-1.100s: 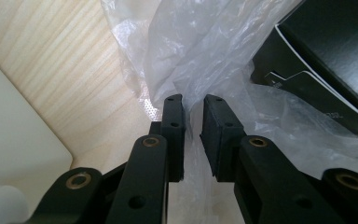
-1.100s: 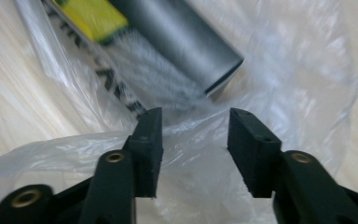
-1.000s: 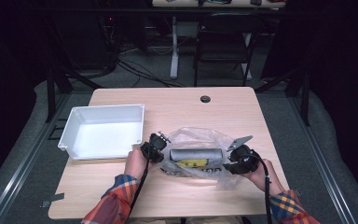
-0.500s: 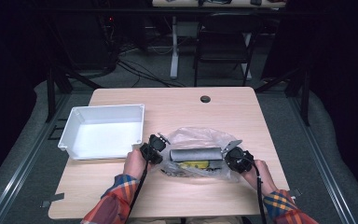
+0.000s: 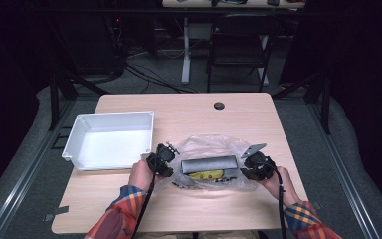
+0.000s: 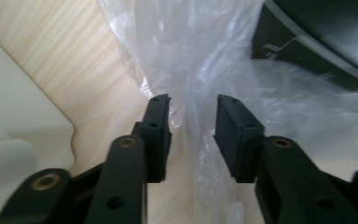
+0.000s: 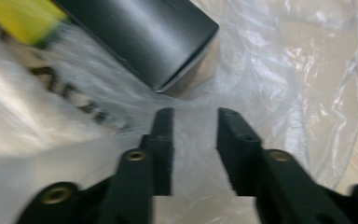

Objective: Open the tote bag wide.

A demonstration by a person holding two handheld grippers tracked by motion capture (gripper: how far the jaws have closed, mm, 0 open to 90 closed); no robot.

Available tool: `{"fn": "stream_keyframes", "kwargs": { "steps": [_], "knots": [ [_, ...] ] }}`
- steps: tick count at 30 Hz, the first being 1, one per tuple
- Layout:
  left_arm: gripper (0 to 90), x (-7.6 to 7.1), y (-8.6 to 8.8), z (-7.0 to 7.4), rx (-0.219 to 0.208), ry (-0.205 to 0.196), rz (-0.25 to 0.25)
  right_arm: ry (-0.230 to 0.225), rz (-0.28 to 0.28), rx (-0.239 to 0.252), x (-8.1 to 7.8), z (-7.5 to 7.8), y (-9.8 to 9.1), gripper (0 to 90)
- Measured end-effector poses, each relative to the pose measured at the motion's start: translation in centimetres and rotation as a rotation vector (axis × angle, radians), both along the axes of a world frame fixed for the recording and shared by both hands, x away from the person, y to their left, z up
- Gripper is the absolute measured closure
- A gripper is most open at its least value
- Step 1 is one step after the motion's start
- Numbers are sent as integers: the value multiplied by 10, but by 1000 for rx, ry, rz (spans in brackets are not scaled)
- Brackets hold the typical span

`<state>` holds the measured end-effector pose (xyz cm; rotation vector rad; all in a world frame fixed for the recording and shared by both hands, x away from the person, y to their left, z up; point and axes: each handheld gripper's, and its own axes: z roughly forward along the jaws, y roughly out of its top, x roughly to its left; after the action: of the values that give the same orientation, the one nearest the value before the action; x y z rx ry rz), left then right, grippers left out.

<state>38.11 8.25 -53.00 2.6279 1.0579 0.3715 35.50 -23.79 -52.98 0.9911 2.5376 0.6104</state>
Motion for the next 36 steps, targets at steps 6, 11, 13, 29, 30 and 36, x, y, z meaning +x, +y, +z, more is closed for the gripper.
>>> {"fn": "stream_keyframes", "kwargs": {
  "steps": [6, 11, 13, 29, 30, 36],
  "knots": [
    [547, -3, 2, 19, -66, -27, 4, 23, 24, 69, -10, 10, 3, 449],
    [475, 2, 1, 31, -123, -78, 24, 37, 47, 39, -11, 2, 16, 465],
    [448, 9, 0, 32, -154, -82, 22, 39, 38, 16, -11, -2, 20, 522],
    [878, 30, -13, 7, -176, -22, -17, -30, -34, -62, 8, -21, 27, 892],
    [884, 30, -14, 7, -166, -33, -15, -32, -33, -64, 9, -21, 26, 895],
    [892, 29, -19, 3, -57, -137, 21, -24, -29, -76, 6, -19, 24, 900]
  ]
}}
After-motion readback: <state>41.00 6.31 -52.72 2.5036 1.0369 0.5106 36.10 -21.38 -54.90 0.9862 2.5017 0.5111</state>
